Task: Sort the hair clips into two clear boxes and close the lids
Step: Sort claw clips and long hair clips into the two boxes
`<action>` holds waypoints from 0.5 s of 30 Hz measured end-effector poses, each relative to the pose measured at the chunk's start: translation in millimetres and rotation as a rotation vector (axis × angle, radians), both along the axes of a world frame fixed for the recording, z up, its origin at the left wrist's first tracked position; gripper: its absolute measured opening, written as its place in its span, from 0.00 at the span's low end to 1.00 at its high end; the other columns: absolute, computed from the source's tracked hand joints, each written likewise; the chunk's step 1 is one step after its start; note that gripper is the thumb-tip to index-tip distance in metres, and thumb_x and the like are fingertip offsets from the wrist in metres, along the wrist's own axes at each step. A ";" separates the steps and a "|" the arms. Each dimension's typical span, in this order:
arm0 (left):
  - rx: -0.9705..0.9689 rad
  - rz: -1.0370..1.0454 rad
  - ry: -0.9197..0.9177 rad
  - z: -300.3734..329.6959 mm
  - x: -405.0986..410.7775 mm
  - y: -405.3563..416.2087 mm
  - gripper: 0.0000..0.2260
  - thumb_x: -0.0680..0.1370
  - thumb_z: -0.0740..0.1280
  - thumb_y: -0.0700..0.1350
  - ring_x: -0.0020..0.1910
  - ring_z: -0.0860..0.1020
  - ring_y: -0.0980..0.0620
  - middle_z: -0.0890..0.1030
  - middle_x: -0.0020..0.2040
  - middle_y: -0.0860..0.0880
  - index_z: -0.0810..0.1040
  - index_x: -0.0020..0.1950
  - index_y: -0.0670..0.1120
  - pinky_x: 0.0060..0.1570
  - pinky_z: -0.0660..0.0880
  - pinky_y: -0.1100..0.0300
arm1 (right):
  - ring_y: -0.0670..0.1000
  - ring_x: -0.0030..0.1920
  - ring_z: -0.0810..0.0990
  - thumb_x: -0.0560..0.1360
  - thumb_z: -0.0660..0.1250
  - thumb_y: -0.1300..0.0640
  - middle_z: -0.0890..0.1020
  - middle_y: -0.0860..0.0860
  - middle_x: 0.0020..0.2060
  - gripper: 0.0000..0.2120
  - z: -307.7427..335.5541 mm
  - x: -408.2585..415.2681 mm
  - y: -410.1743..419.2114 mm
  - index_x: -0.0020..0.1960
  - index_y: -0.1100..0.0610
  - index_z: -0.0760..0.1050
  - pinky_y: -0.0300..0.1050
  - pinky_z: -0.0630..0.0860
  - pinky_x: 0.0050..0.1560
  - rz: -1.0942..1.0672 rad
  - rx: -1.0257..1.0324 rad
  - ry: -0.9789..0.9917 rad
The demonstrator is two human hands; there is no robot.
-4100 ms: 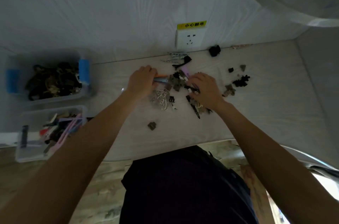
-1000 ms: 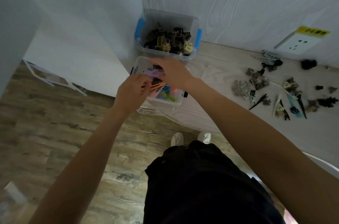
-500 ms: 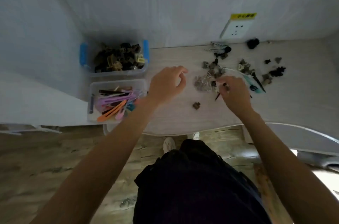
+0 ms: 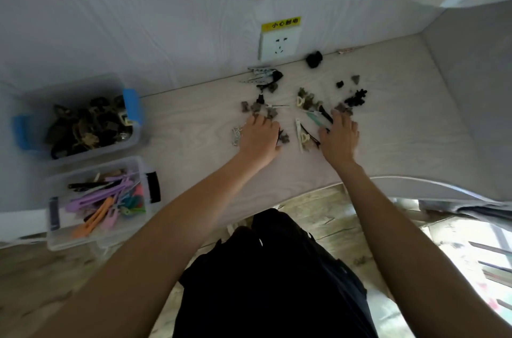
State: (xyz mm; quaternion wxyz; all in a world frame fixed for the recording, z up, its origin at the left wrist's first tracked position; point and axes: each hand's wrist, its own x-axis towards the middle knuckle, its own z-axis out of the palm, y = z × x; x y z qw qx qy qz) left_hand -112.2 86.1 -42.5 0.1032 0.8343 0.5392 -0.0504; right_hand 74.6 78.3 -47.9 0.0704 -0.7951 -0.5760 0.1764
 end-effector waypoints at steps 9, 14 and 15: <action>0.045 0.081 0.005 -5.4 -20.9 4.5 0.10 0.79 0.60 0.46 0.54 0.75 0.45 0.80 0.52 0.45 0.74 0.56 0.43 0.58 0.65 0.51 | 0.61 0.58 0.72 0.74 0.62 0.52 0.77 0.59 0.55 0.14 -3.5 0.3 28.9 0.56 0.59 0.73 0.53 0.65 0.57 0.147 -0.129 -0.148; 0.090 0.082 -0.094 -6.0 -38.1 3.6 0.09 0.78 0.63 0.47 0.53 0.75 0.45 0.81 0.50 0.46 0.76 0.55 0.44 0.58 0.66 0.51 | 0.60 0.56 0.74 0.76 0.58 0.57 0.79 0.60 0.52 0.12 -5.6 2.1 32.1 0.53 0.62 0.75 0.52 0.67 0.56 0.084 -0.106 -0.140; 0.123 0.062 -0.145 -4.1 -36.8 4.9 0.08 0.77 0.64 0.46 0.52 0.75 0.45 0.81 0.49 0.46 0.76 0.54 0.44 0.56 0.67 0.51 | 0.61 0.56 0.74 0.76 0.57 0.58 0.79 0.61 0.53 0.12 -4.4 4.5 32.0 0.54 0.63 0.74 0.53 0.67 0.57 0.079 -0.068 -0.127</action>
